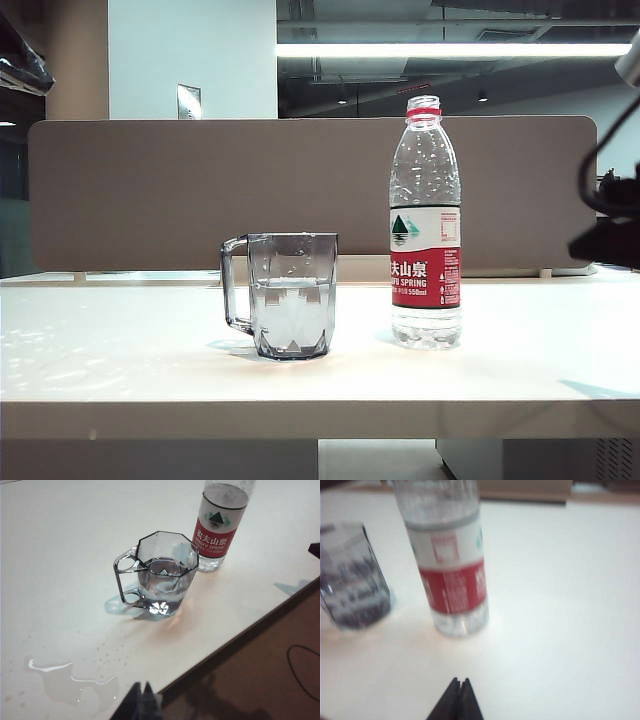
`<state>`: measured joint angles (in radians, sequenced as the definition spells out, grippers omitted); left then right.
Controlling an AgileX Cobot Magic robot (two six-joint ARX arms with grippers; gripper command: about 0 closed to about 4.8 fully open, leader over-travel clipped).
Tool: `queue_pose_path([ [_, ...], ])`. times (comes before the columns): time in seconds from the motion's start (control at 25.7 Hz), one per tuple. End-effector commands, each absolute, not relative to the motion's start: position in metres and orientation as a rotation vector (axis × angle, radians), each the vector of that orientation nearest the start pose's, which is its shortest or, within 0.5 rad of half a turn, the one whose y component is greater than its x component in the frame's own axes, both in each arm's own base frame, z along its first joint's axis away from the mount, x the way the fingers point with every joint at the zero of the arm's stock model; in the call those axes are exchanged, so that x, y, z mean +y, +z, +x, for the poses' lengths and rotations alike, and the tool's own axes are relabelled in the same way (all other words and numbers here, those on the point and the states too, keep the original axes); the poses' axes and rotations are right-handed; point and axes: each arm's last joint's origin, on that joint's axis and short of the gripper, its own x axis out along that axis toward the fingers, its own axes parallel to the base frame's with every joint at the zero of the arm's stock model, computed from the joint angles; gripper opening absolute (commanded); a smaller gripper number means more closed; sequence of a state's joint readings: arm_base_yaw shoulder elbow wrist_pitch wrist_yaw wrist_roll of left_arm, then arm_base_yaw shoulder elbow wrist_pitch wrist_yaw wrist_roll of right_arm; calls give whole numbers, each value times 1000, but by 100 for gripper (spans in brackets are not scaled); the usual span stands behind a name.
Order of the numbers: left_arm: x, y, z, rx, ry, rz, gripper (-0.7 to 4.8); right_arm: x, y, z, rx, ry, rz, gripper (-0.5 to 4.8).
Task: Pick up the mineral water bottle on the table and pour water into the mug until it's half full.
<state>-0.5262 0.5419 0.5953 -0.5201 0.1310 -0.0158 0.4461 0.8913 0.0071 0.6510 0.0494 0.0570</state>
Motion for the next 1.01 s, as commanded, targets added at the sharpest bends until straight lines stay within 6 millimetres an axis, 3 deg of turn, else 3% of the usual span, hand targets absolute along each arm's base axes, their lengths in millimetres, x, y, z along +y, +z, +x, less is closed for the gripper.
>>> queue_pose_path([
  [0.04, -64, 270, 103, 463, -646, 76, -4, 59, 130, 128, 311, 377, -17, -5],
  [0.43, -64, 270, 103, 463, -646, 76, -4, 35, 131, 112, 377, 289, 4, -5],
  [1.01, -64, 270, 103, 464, -646, 77, -4, 24, 137, 98, 307, 312, 46, -5],
])
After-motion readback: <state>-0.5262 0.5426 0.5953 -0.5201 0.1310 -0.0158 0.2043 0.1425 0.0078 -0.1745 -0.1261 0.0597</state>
